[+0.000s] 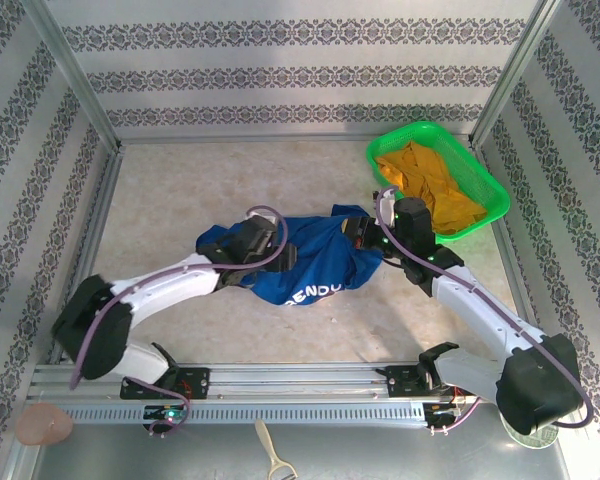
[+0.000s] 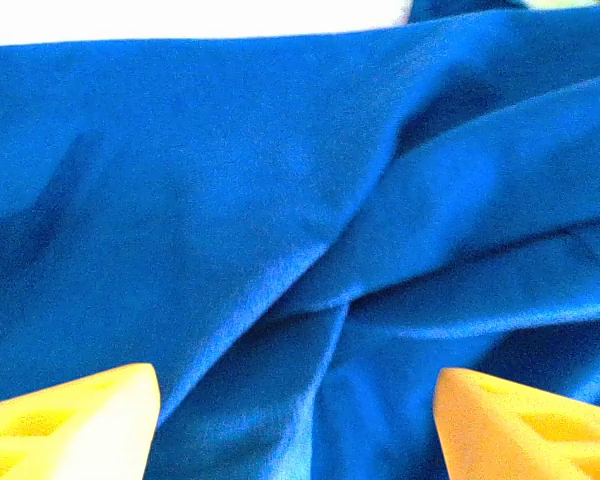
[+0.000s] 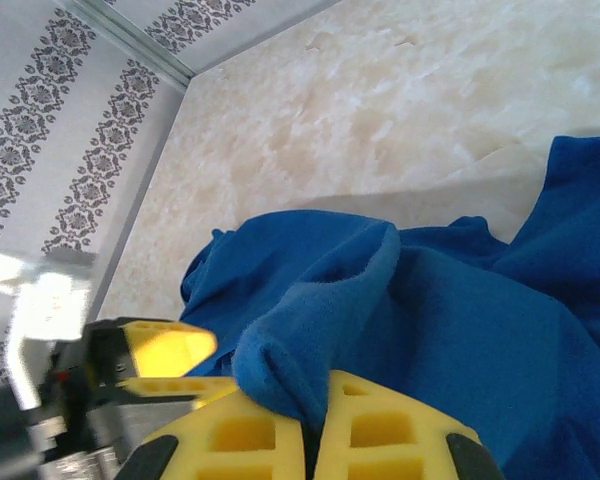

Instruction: Fold the inside-out t-shirt

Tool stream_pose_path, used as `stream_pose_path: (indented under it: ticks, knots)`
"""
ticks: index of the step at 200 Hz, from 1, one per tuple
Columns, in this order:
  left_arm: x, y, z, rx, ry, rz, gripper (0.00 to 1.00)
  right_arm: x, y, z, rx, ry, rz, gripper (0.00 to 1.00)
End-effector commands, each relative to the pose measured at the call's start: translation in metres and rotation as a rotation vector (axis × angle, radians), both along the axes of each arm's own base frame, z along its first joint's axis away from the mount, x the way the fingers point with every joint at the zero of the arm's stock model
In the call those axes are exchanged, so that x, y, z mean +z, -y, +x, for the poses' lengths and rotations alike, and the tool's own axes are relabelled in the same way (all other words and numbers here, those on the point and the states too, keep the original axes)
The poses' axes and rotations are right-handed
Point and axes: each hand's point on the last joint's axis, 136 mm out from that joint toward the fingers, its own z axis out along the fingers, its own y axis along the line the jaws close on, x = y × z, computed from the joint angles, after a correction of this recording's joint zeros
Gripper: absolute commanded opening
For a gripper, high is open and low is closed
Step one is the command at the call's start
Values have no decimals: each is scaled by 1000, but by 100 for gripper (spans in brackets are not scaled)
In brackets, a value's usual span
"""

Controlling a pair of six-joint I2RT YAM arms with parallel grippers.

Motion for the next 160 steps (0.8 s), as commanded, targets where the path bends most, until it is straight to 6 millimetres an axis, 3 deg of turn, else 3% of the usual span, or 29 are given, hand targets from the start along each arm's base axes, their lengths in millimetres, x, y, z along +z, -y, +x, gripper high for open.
stream_pose_path:
  ticks: [1, 50, 118, 128, 149, 160]
  knots:
    - [7, 3, 24, 11, 85, 112, 74, 17, -4, -2, 2, 52, 26, 0]
    - [-13, 2, 54, 48, 91, 276, 74, 16, -5, -8, 7, 50, 24, 0]
    - [-48, -8, 55, 44, 32, 365, 71, 36, -4, -10, 6, 88, 27, 0]
    - [-50, -13, 55, 50, 26, 368, 62, 39, -2, -9, 1, 94, 25, 0]
    - [-52, -22, 55, 65, 22, 366, 28, 42, 1, -9, -6, 100, 25, 0]
    - [-51, -24, 55, 64, 17, 355, 20, 42, 2, -8, -10, 101, 25, 0]
